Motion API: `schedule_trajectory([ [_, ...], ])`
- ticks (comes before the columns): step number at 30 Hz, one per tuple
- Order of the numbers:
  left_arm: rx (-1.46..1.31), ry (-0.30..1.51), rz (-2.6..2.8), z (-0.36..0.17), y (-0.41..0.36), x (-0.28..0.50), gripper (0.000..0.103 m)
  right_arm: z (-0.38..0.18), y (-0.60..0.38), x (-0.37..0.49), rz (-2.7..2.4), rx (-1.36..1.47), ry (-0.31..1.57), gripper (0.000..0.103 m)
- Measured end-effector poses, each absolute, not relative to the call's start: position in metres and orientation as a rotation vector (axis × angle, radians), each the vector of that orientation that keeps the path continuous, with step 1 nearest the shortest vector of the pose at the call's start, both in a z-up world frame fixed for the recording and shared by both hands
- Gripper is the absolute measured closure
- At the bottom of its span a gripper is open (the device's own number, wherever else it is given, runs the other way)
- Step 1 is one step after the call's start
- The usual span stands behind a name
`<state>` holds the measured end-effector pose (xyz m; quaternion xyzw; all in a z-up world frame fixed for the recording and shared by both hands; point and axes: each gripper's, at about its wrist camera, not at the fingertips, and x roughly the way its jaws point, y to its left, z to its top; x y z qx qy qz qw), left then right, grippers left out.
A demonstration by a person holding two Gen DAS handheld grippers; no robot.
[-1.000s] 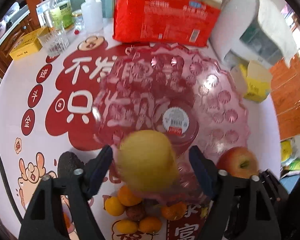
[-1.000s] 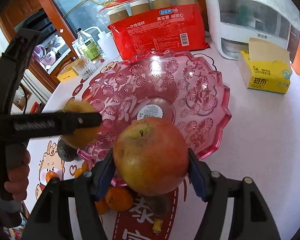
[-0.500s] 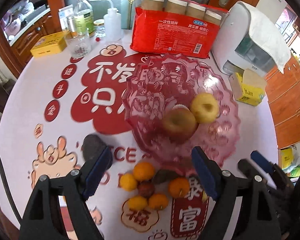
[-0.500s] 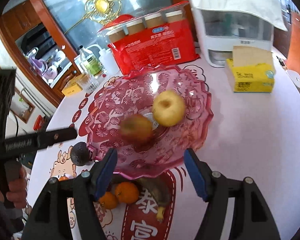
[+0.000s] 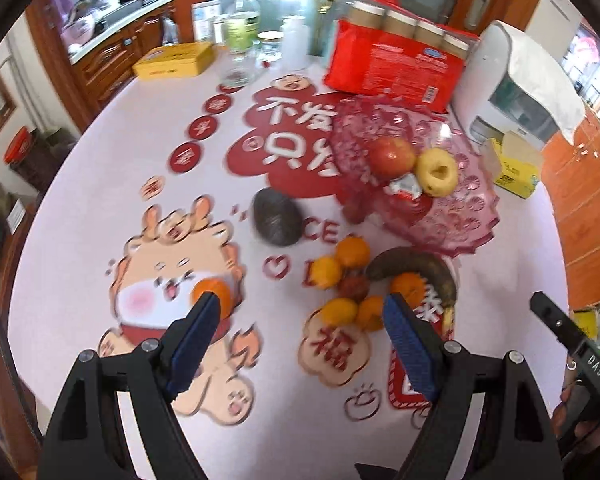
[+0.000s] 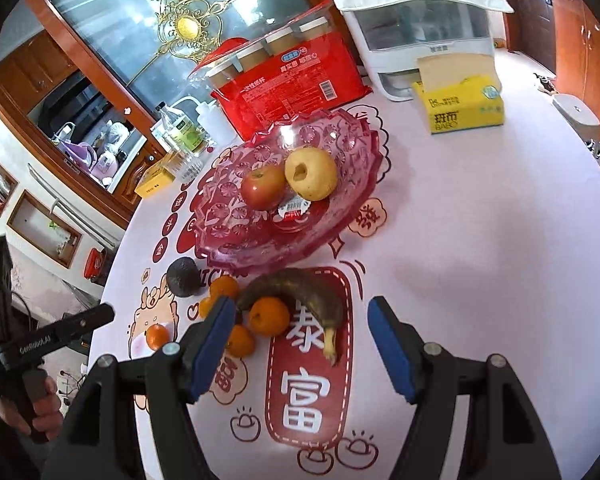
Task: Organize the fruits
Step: 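Move the left tool to the orange on the dragon print and grasp it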
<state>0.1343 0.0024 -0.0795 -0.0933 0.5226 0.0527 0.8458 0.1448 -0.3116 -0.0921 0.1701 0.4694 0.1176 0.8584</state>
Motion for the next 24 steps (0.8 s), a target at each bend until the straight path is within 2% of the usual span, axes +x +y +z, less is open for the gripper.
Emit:
schedule_trajectory([
  [12,-0.194,1.169,0.067,-0.111,0.071,0.104,0.021,-0.097,-0.282,0.107,0.128,0.374,0.955,0.033],
  [24,-0.088,1.211,-0.094,-0.129,0.109,0.128,0.021,-0.116,-0.209,0.074,0.043,0.354,0.954,0.033],
])
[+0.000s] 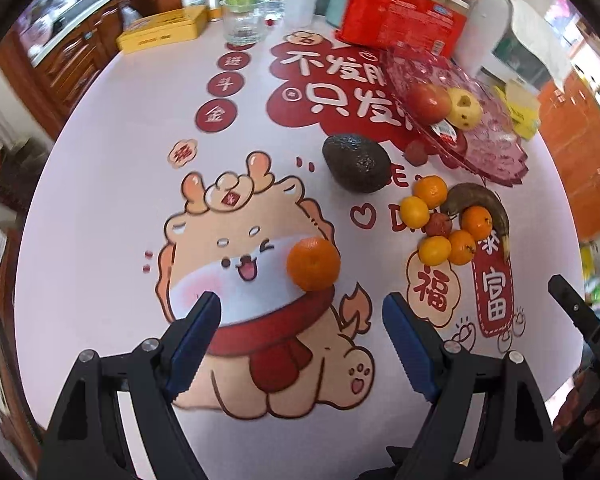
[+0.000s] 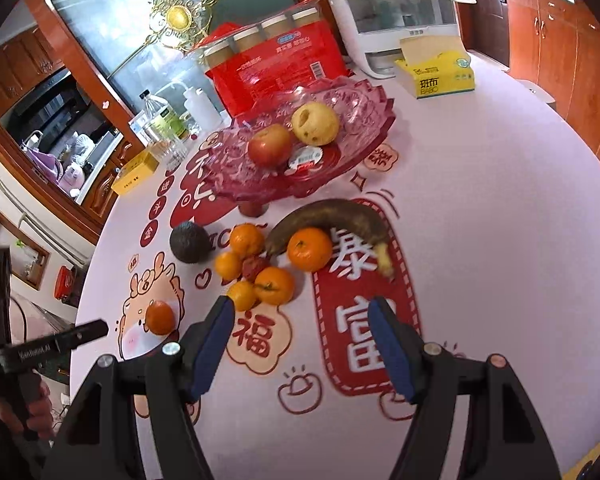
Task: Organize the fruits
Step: 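Move the left tool to the orange on the dragon print and grasp it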
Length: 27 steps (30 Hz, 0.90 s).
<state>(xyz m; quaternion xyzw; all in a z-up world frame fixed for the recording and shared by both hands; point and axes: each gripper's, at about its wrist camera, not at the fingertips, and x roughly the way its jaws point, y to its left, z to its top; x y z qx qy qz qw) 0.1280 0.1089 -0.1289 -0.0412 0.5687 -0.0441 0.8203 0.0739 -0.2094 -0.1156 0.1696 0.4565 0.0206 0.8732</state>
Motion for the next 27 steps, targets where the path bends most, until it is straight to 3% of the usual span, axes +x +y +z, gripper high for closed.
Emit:
schedule_trajectory([
  [16,0.078,1.318,-0.263,-0.168,0.091,0.19,0.024,-0.149,-0.154,0.092,-0.003,0.19,0.907,0.034],
  [27,0.001,1.47,-0.32,-0.219,0.093,0.208,0.032,-0.192,-0.137,0.117,-0.01,0.043,0.986,0.049],
])
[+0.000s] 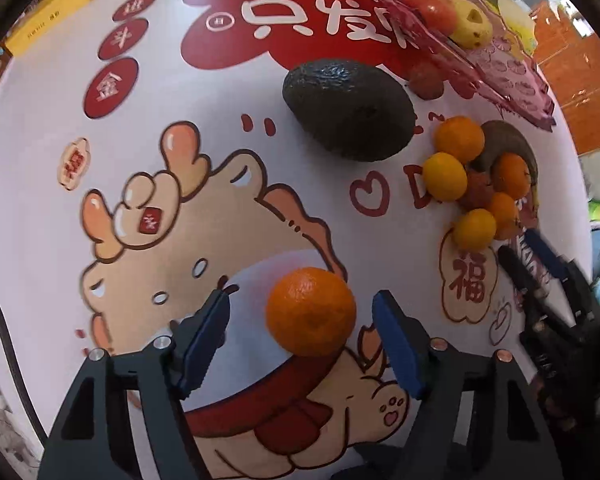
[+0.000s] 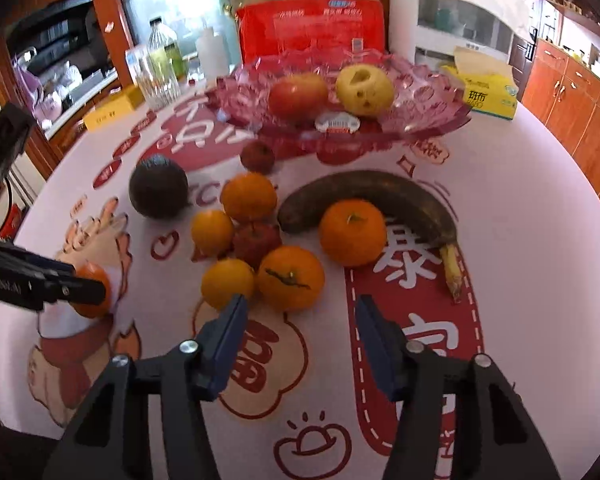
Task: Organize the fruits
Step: 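Move the left tool to the orange on the dragon print and grasp it, then grasp a large orange with the right tool while the left tool lifts its orange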
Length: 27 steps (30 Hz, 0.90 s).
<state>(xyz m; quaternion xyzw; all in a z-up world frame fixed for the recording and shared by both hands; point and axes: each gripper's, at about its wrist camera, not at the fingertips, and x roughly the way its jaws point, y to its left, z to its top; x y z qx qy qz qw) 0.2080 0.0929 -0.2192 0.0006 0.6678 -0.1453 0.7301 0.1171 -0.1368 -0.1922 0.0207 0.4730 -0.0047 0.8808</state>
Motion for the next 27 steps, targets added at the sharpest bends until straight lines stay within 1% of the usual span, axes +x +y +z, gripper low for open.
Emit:
schedule_trajectory([
  [1,-0.021,1.475,-0.323,-0.222,0.094,0.21,0.032,-0.196,-0.136,0.117,-0.007,0.029,0.998,0.049],
  [3,-0.031,1.479,-0.325,-0.226,0.094,0.212,0.038,-0.202,-0.132,0.117,0.008,-0.002,1.01,0.054],
  [6,-0.024,1.479,-0.326,-0.229,0.091,0.211,0.043,-0.208,-0.127,0.119,0.017,-0.044,1.012,0.056],
  [10,-0.001,1.476,-0.321,-0.229,0.087,0.209,0.046,-0.211,-0.123,0.122,0.022,-0.073,0.991,0.058],
  [12,0.004,1.478,-0.313,-0.23,0.085,0.208,0.055,-0.211,-0.122,0.124,0.021,-0.085,0.976,0.058],
  [16,0.012,1.481,-0.296,-0.229,0.08,0.211,0.059,-0.212,-0.121,0.129,0.02,-0.095,0.952,0.06],
  [27,-0.036,1.503,-0.266,-0.229,0.093,0.21,0.061,-0.212,-0.119,0.133,0.025,-0.1,0.939,0.065],
])
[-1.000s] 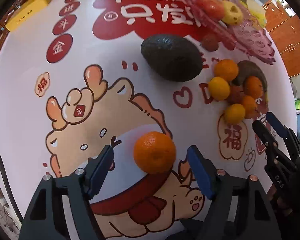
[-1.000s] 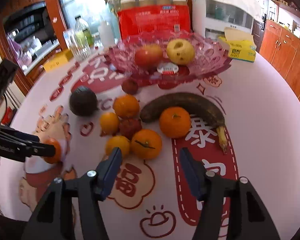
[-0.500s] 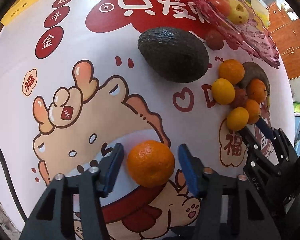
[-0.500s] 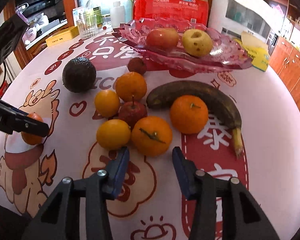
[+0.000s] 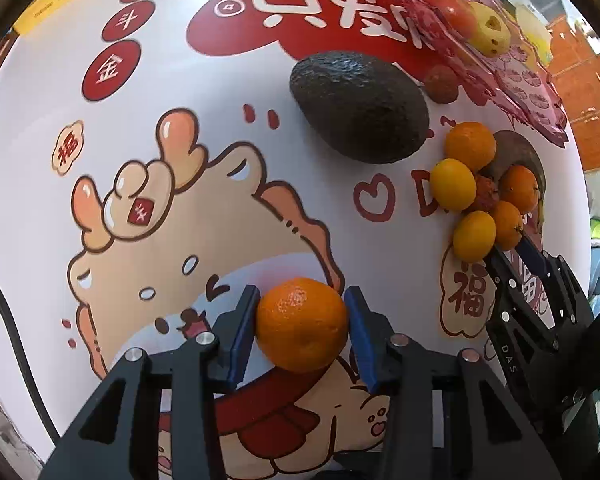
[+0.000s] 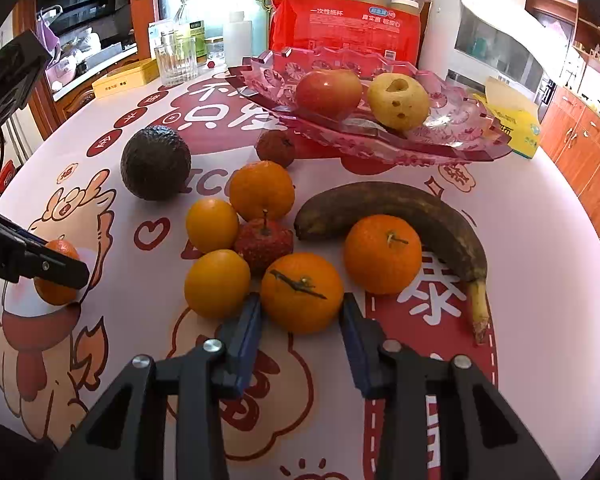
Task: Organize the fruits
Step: 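Grasp a large orange with the right tool while the left tool lifts its orange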
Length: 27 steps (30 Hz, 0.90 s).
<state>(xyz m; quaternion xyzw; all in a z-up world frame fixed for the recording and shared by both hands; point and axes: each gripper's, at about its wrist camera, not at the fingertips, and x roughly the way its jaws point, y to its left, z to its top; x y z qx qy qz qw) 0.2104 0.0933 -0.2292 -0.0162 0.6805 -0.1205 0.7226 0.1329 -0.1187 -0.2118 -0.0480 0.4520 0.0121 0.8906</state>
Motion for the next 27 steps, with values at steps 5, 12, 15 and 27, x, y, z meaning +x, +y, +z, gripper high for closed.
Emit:
schedule_trajectory([
  [5,-0.058,1.534,-0.229,-0.229,0.104,0.2,0.061,-0.209,-0.12,0.128,0.047,-0.079,0.939,0.065],
  [12,-0.07,1.529,-0.193,-0.213,0.104,0.184,0.062,-0.199,-0.126,0.112,0.097,-0.021,0.944,0.065],
  [15,-0.062,1.506,-0.183,-0.2,0.098,0.18,0.062,-0.19,-0.133,0.105,0.115,-0.012,0.932,0.065],
  [27,-0.027,1.442,-0.173,-0.144,0.056,0.173,0.062,-0.142,-0.181,0.09,0.161,-0.022,0.892,0.065],
])
